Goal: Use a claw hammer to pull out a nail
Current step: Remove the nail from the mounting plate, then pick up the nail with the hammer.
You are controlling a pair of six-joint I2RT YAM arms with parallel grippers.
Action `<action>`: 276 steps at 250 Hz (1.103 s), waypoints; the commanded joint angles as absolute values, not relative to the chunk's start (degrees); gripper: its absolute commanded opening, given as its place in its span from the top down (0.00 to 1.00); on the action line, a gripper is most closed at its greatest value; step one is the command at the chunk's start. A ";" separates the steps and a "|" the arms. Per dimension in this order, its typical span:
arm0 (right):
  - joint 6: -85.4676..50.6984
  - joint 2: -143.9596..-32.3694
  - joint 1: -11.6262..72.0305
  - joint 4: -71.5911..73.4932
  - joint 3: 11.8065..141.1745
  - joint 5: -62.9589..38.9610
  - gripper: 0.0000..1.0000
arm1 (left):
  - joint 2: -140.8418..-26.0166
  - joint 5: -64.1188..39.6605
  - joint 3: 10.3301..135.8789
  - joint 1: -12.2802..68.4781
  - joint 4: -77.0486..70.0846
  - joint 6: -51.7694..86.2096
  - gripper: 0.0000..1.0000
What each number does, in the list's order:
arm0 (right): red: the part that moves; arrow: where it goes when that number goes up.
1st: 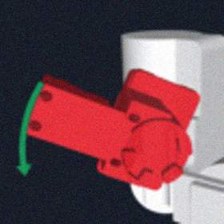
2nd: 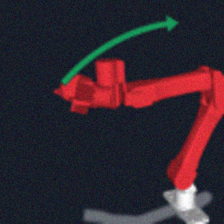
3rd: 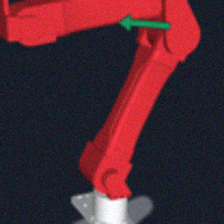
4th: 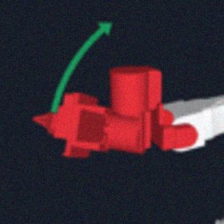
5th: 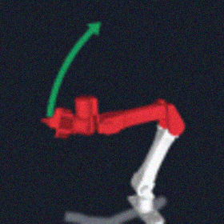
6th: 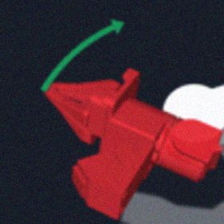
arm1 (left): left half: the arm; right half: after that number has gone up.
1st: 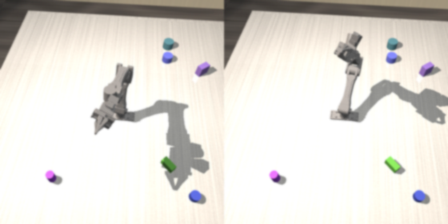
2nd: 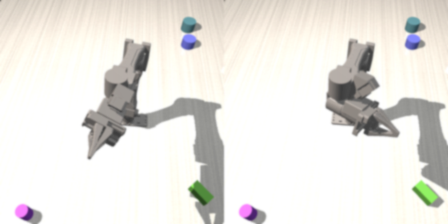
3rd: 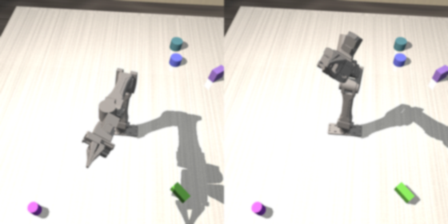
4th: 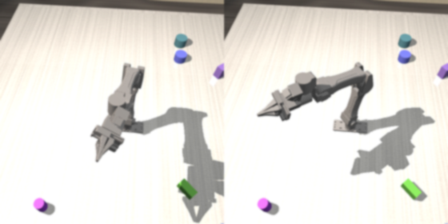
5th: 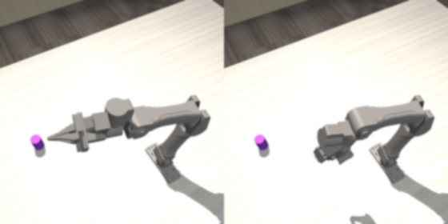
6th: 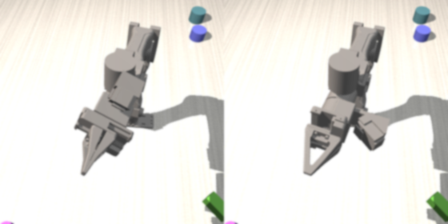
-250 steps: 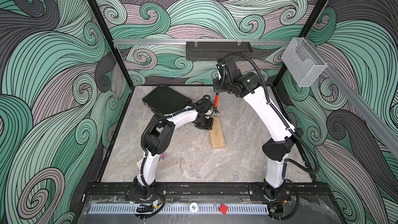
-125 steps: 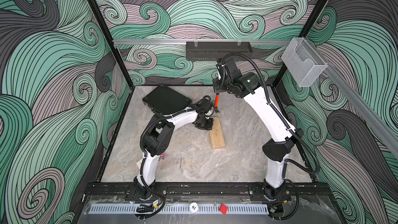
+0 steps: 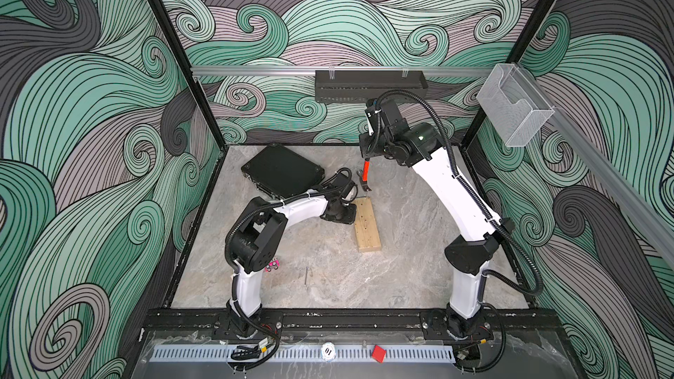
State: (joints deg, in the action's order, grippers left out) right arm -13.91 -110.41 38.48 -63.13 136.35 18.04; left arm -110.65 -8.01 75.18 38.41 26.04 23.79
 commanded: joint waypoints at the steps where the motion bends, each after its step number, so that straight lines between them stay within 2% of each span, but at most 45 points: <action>1: -13.86 -106.61 38.94 -59.24 137.69 19.04 1.00 | -109.10 -3.42 71.37 37.90 31.55 23.45 0.66; 29: -13.80 -106.52 39.12 -59.18 137.62 19.01 1.00 | -105.44 -2.83 69.10 37.88 29.14 23.61 0.64; 82: -13.80 -106.78 39.21 -59.07 137.64 19.13 1.00 | -99.67 -2.67 66.28 37.88 26.72 23.33 0.54; 161: -13.84 -106.96 39.26 -58.82 137.66 18.81 1.00 | -94.13 -4.02 64.66 37.85 24.65 23.36 0.50; 184: -13.88 -107.05 39.20 -58.72 137.66 18.25 1.00 | -91.20 -5.31 62.67 37.90 21.43 23.42 0.43; 216: -13.97 -107.14 39.33 -58.70 137.75 17.84 1.00 | -86.70 -5.38 59.98 37.88 17.10 23.90 0.30; 276: -14.30 -107.05 39.64 -58.20 137.82 15.91 1.00 | -81.73 -7.64 57.79 37.92 10.76 23.80 0.15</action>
